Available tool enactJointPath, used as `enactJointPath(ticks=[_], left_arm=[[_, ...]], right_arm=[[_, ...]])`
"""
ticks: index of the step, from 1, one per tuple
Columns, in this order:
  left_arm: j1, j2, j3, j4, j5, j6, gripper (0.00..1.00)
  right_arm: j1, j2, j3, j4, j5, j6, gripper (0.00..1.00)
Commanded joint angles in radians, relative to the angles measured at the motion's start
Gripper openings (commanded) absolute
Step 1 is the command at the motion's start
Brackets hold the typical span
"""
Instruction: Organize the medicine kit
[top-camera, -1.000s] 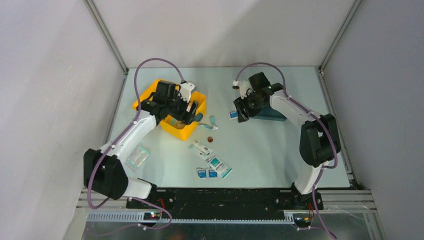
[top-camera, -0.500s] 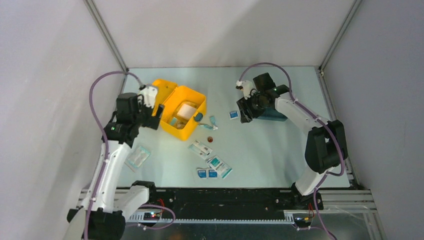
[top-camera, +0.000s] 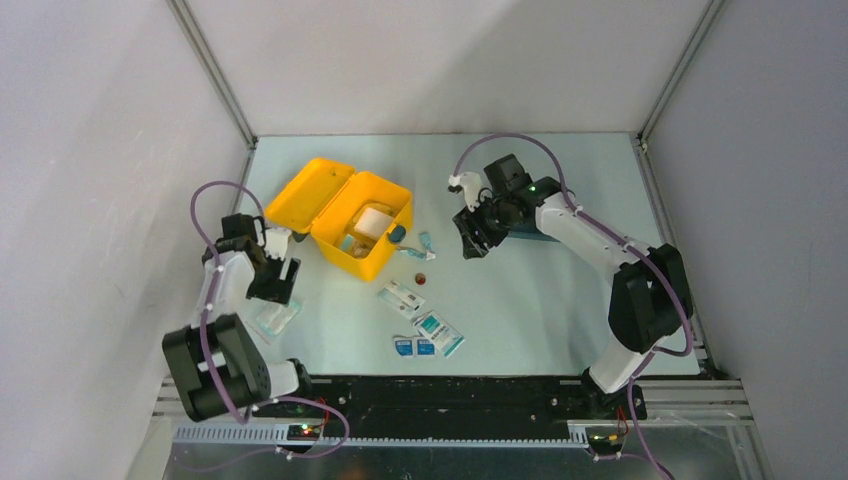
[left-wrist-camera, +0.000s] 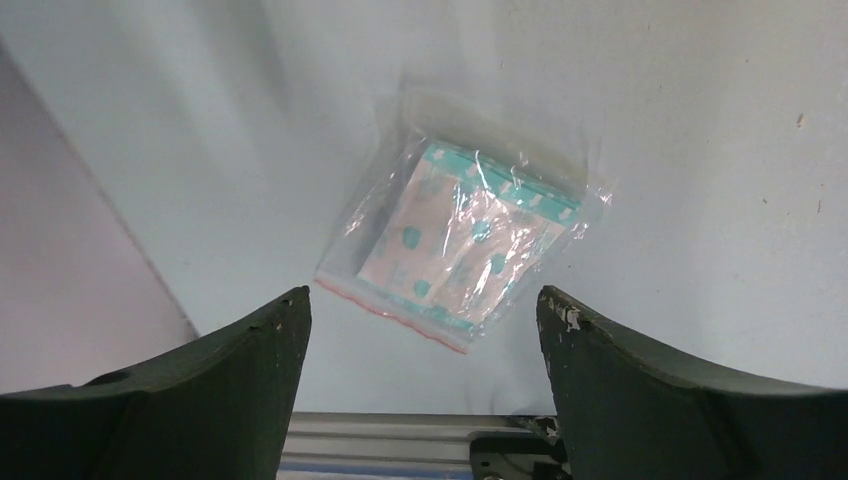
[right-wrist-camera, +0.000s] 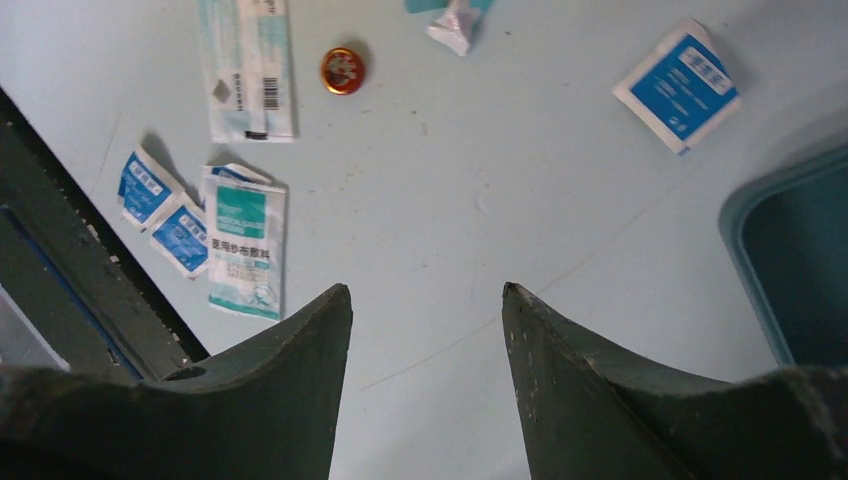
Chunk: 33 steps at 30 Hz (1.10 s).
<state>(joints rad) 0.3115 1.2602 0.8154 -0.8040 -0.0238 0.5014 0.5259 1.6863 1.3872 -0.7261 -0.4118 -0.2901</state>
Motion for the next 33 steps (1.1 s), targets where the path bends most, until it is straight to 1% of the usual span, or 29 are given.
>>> enactJointPath(ticks=[1,3,6,11,14,16,17,19,21,24,25,27,28,29,30,31,33], left_arm=[[0.037,0.095,0.058,0.019,0.11,0.034,0.87],[0.038,0.143,0.067,0.034,0.117,0.04,0.84],[0.042,0.206,0.08,0.049,0.107,0.049,0.78],[0.073,0.29,0.091,0.065,0.124,0.058,0.73],[0.085,0.318,0.093,0.065,0.137,0.067,0.65],[0.09,0.322,0.089,0.066,0.146,0.074,0.58],[0.089,0.321,0.085,0.064,0.153,0.076,0.53],[0.09,0.304,0.079,0.063,0.167,0.073,0.49],[0.09,0.263,0.067,0.061,0.188,0.072,0.44],[0.091,0.155,0.051,0.055,0.224,0.074,0.39],[0.091,0.13,0.044,0.052,0.244,0.073,0.35],[0.09,0.054,0.034,0.052,0.278,0.055,0.32],[0.091,-0.011,0.028,0.051,0.297,0.051,0.32],[0.091,-0.044,0.015,0.047,0.341,0.049,0.3],[0.09,-0.115,0.008,0.043,0.39,0.049,0.29],[0.089,-0.182,-0.005,0.039,0.415,0.049,0.26],[0.088,-0.267,-0.017,0.027,0.485,0.048,0.22]], right_arm=[[0.033,-0.054,-0.011,-0.005,0.009,-0.035,0.62],[0.038,-0.049,-0.011,-0.008,0.015,-0.037,0.62],[0.041,-0.048,-0.011,-0.012,0.021,-0.041,0.62],[0.047,-0.046,-0.013,-0.015,0.034,-0.05,0.62],[0.051,-0.039,-0.013,-0.014,0.036,-0.05,0.62],[0.053,-0.033,-0.013,-0.012,0.039,-0.05,0.62],[0.057,-0.031,-0.013,-0.012,0.04,-0.05,0.62],[0.062,-0.03,-0.013,-0.012,0.043,-0.05,0.62],[0.064,-0.031,-0.013,-0.012,0.046,-0.051,0.62],[0.066,-0.037,-0.013,-0.011,0.048,-0.051,0.61],[0.066,-0.038,-0.012,-0.011,0.047,-0.051,0.61],[0.067,-0.044,-0.013,-0.01,0.046,-0.051,0.61],[0.067,-0.048,-0.013,-0.009,0.044,-0.051,0.61],[0.067,-0.05,-0.013,-0.009,0.043,-0.05,0.61],[0.068,-0.055,-0.012,-0.009,0.04,-0.05,0.61],[0.069,-0.057,-0.013,-0.008,0.038,-0.05,0.61],[0.069,-0.062,-0.013,-0.007,0.033,-0.049,0.61]])
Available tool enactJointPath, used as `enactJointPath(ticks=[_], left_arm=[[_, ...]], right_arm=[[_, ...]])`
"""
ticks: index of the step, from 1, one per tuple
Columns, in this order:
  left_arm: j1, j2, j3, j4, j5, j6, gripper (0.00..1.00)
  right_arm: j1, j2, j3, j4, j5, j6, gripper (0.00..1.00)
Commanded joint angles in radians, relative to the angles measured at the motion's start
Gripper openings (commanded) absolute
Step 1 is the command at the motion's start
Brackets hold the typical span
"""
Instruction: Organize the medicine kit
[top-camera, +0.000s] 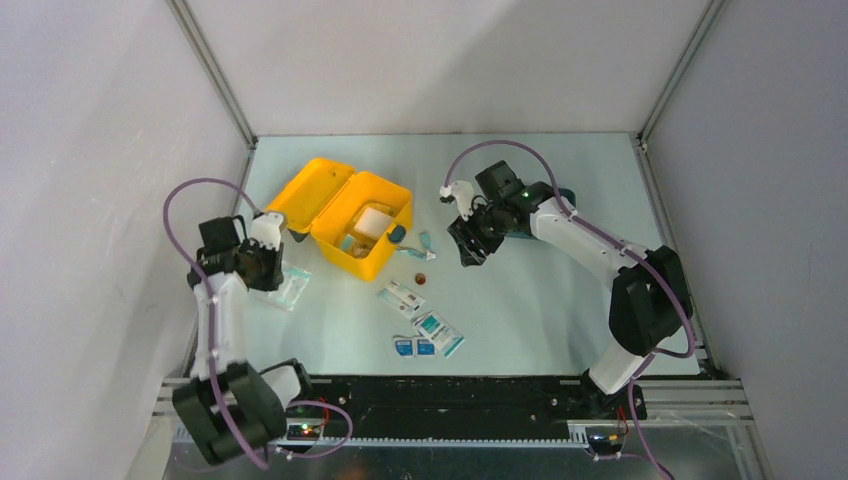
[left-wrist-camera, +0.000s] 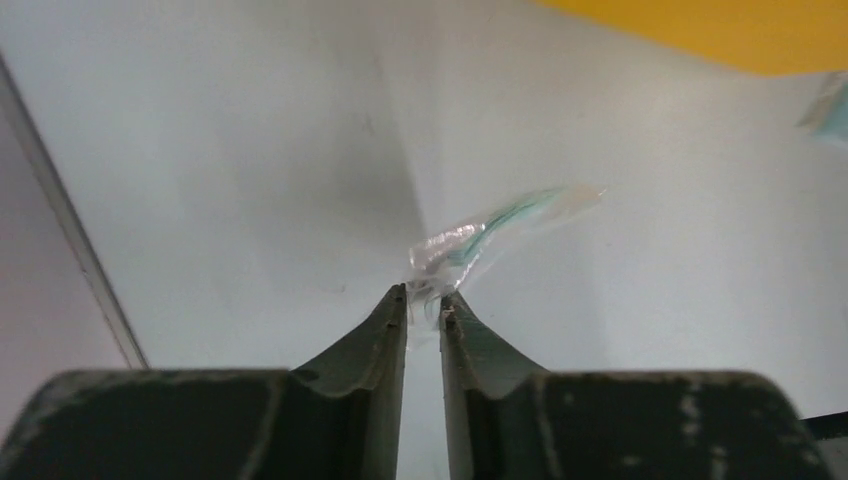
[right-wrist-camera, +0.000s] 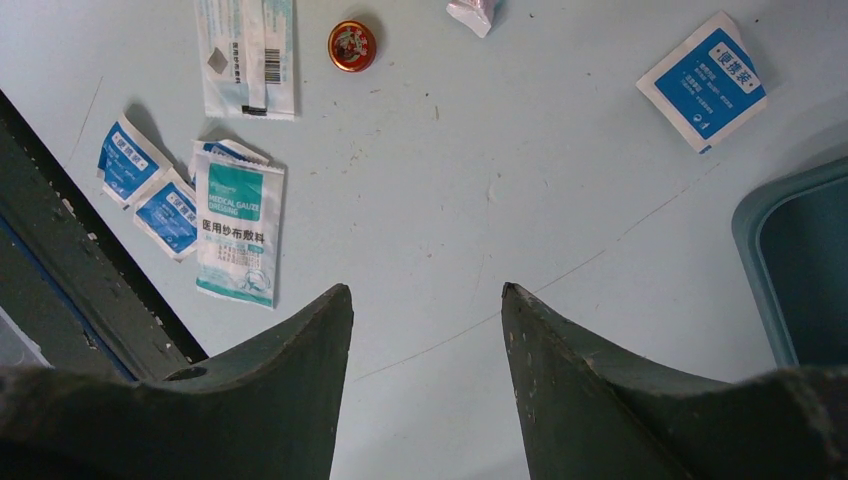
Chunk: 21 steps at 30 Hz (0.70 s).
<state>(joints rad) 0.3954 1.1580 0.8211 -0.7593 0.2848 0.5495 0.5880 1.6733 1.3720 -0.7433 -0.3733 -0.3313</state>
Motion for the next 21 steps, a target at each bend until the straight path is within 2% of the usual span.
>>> enactJointPath(ticks=[1,4,6,12,18,21], left_arm=[[-0.003,-0.188,-0.024,-0.03,0.226,-0.003,0.2],[-0.026,-0.278,-0.021,-0.053,0.304,-0.009,0.17],[-0.049,-0.299,-0.006,-0.066,0.329,-0.029,0.16],[-0.097,-0.324,0.024,-0.098,0.551,-0.063,0.08],[-0.254,-0.287,0.12,-0.094,0.554,-0.098,0.0],[-0.282,-0.19,0.229,-0.086,0.558,-0.207,0.0]], right_arm=[[0.007,-0.052,0.002,0.012,-0.01,-0.007,0.6],[0.006,-0.056,0.0,0.016,-0.018,-0.004,0.6],[0.008,-0.059,0.0,0.018,-0.026,-0.002,0.6],[0.016,-0.081,0.005,0.035,-0.083,0.007,0.59],[0.056,-0.081,0.067,0.009,-0.143,0.003,0.59],[0.073,-0.076,0.069,-0.002,-0.128,-0.004,0.59]])
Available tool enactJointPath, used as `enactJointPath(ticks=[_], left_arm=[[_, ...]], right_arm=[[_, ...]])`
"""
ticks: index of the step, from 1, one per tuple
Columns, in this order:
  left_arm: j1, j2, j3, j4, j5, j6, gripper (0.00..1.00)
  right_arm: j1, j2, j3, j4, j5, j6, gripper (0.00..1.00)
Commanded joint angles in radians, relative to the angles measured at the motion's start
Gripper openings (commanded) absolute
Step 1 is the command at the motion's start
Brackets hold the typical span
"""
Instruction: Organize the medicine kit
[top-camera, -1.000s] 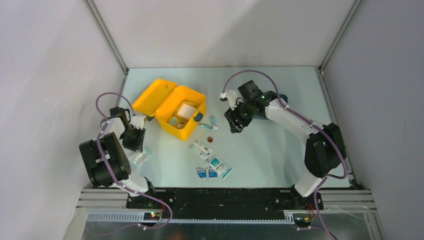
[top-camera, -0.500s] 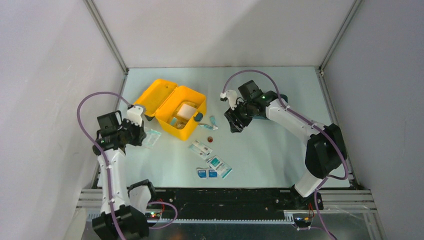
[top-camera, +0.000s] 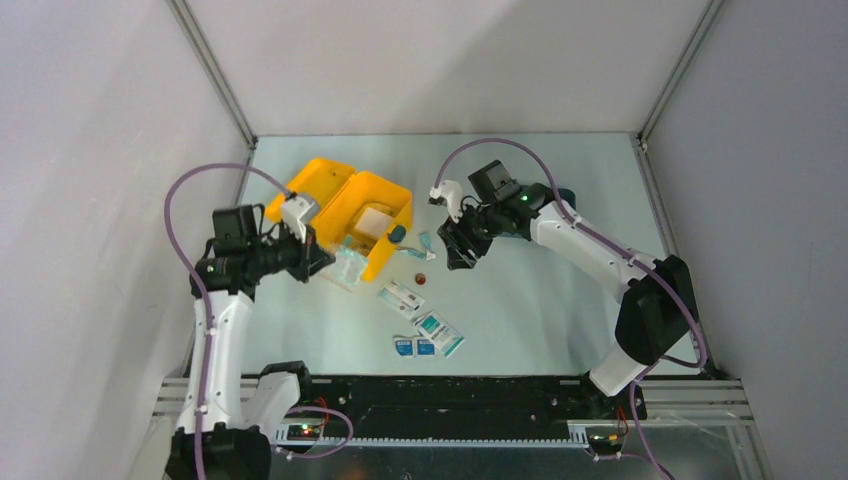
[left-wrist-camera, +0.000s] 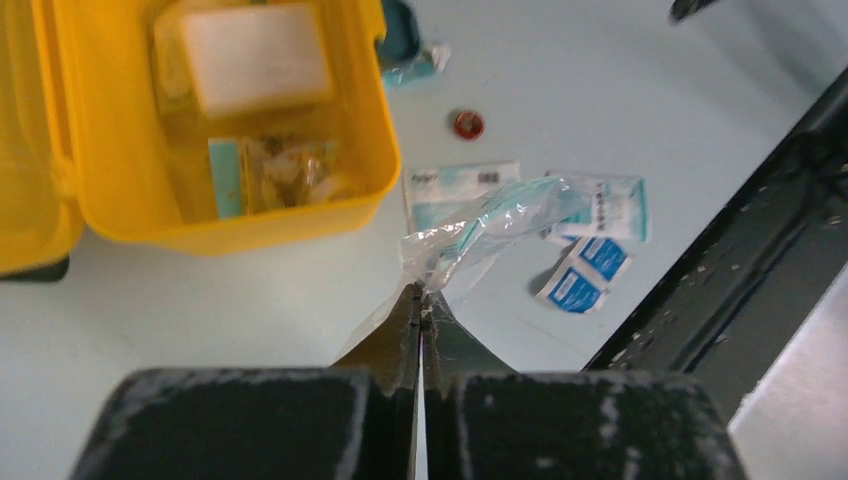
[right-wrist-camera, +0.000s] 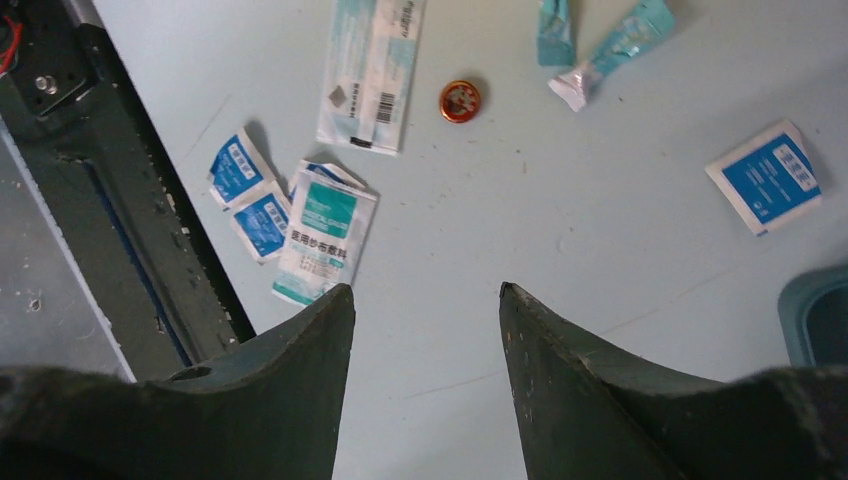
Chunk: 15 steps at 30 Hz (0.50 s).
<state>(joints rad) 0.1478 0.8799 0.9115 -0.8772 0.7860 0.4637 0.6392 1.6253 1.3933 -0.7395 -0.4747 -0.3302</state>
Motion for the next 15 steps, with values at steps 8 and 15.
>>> enactJointPath(ticks=[8,15], left_arm=[[-0.085,0.25,0.301,0.18,-0.161,-0.397,0.0],[-0.089,0.407,0.341,0.332,-0.293,-0.667,0.0]], right_arm=[[0.02,-0.052,0.005,0.004,0.003,-0.021,0.59],[0.001,-0.067,-0.018,0.009,0.013,-0.024,0.59]])
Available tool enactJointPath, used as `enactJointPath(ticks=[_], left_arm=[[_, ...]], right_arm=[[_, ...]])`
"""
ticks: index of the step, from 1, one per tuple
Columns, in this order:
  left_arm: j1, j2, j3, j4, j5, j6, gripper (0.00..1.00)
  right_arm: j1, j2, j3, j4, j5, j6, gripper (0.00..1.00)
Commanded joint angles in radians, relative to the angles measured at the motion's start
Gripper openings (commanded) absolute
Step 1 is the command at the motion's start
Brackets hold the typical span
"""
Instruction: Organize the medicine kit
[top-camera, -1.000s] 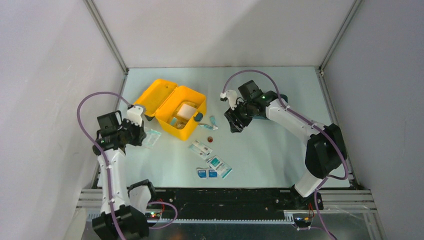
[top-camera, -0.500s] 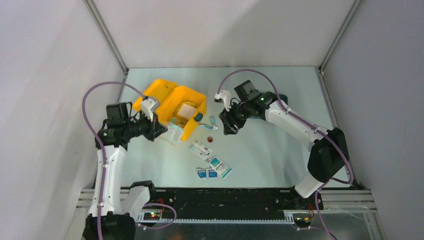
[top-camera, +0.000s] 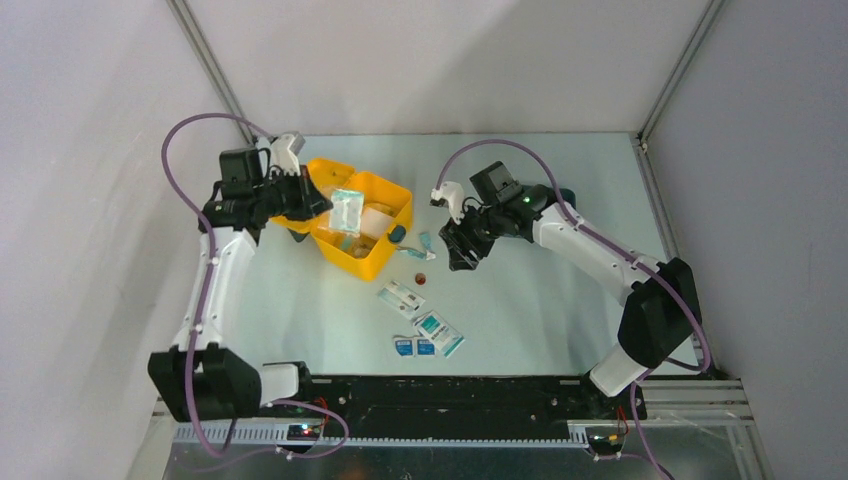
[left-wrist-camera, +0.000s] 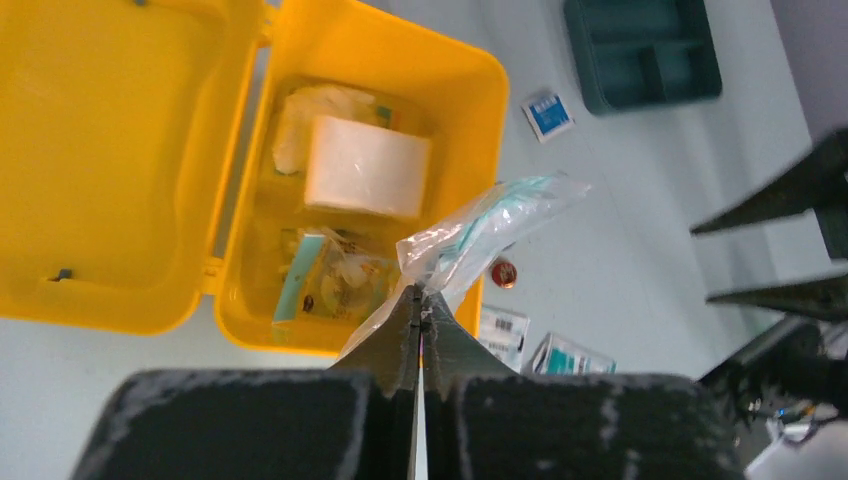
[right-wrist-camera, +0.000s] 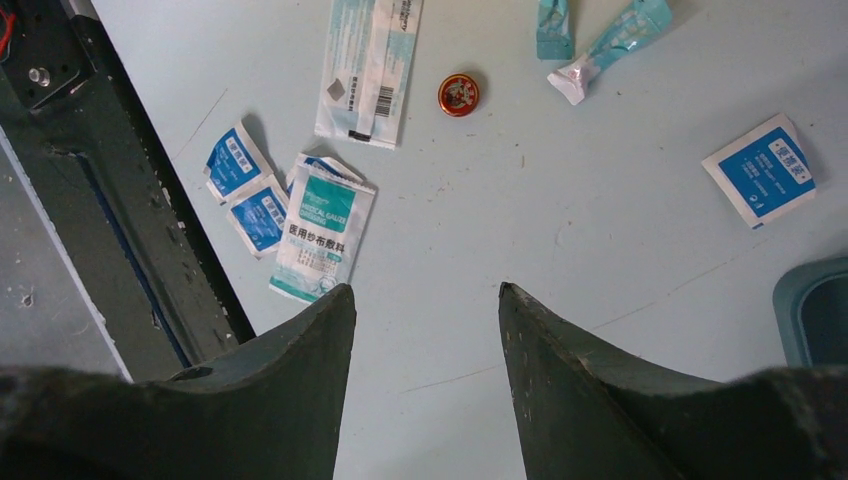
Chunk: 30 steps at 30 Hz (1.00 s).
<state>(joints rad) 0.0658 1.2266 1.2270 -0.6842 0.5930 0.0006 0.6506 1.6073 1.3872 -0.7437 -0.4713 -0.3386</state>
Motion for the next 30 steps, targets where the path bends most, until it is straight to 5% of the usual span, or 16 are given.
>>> enactJointPath(ticks=[1,9,17,30], left_arm=[[-0.008,0.067,0.02,0.164,-0.107,-0.233,0.0],[-0.01,0.136,-0.093,0.497,-0.163,-0.685,0.0],[-0.044,0.264,-0.106,0.584,-0.231,-1.023,0.0],[-0.117,0.32,-0.197,0.583,-0.34,-1.226,0.0]], right_arm=[[-0.014,-0.05,-0.014,0.015,0.01,-0.016,0.59],[-0.032,-0.044,-0.02,0.017,0.013,-0.016,0.59],[-0.05,-0.035,-0.026,0.016,0.025,-0.02,0.59],[-0.075,-0.035,-0.04,0.025,0.016,-0.02,0.59]])
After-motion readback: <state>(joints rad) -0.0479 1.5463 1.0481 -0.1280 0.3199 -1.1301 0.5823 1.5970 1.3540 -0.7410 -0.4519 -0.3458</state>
